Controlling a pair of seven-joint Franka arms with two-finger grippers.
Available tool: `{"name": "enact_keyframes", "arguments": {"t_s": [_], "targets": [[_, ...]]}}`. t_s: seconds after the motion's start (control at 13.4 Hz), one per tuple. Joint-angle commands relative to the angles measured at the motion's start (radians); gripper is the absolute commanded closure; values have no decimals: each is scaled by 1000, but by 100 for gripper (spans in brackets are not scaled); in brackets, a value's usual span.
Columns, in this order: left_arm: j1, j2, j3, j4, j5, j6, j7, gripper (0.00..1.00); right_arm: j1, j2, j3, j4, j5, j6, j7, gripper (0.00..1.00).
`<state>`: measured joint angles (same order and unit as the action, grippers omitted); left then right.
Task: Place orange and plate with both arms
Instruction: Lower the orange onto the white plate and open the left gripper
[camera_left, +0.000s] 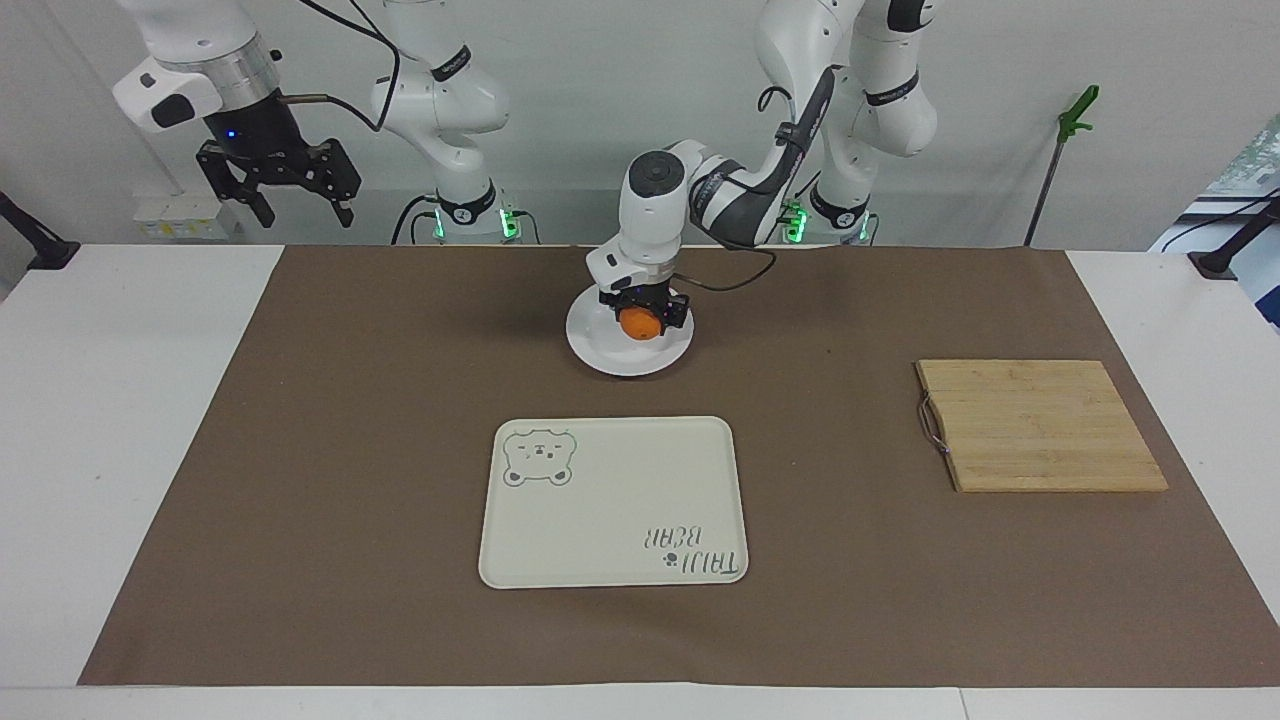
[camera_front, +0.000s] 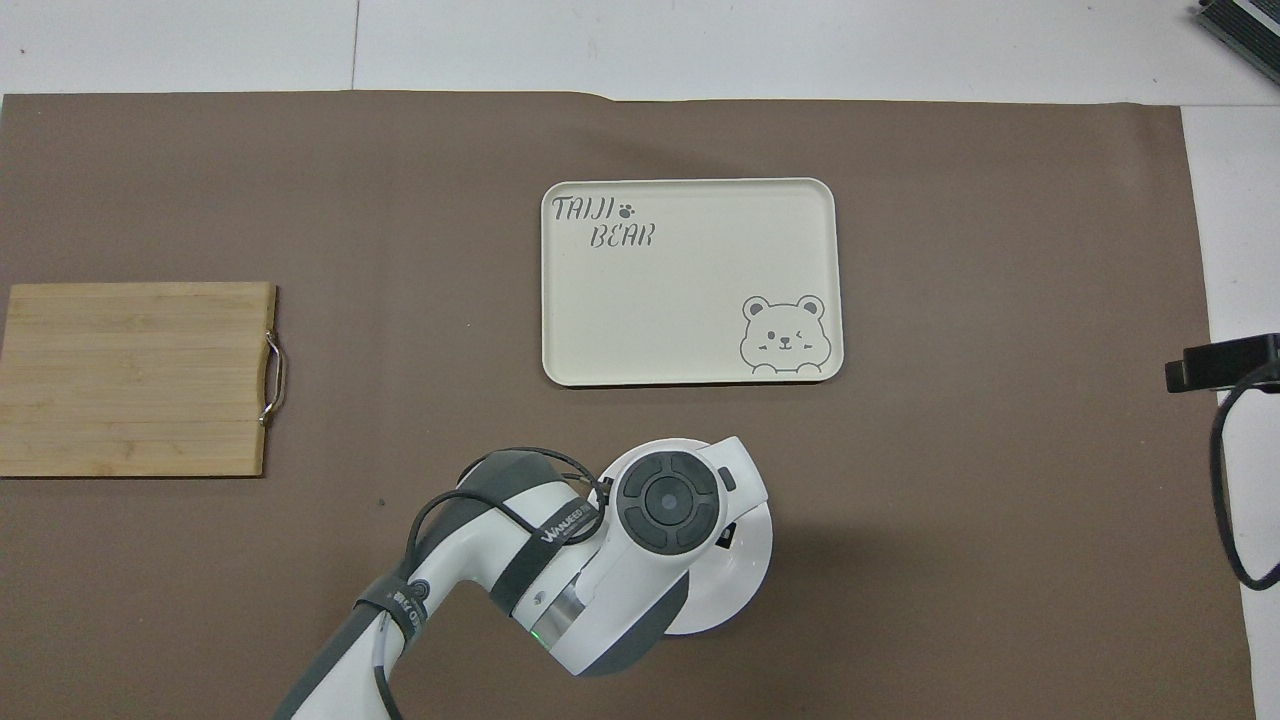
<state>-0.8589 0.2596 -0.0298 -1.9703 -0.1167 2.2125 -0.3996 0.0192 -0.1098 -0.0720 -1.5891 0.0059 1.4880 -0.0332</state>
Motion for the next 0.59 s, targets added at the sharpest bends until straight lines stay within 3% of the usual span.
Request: {"name": "enact_keyframes", "arguments": {"t_s": [0.0, 0.07, 0.15, 0.52], "targets": [[-29, 7, 19, -16, -14, 44, -5, 73, -7, -10, 6, 0, -9, -11, -21, 0], [-31, 6, 19, -16, -14, 41, -4, 31, -7, -10, 6, 0, -9, -11, -21, 0], [-31, 4, 19, -16, -14, 36, -2, 0, -7, -10, 6, 0, -9, -11, -21, 0], [-25, -6, 21, -13, -14, 16, -1, 0, -7, -10, 6, 0, -9, -11, -21, 0]]}}
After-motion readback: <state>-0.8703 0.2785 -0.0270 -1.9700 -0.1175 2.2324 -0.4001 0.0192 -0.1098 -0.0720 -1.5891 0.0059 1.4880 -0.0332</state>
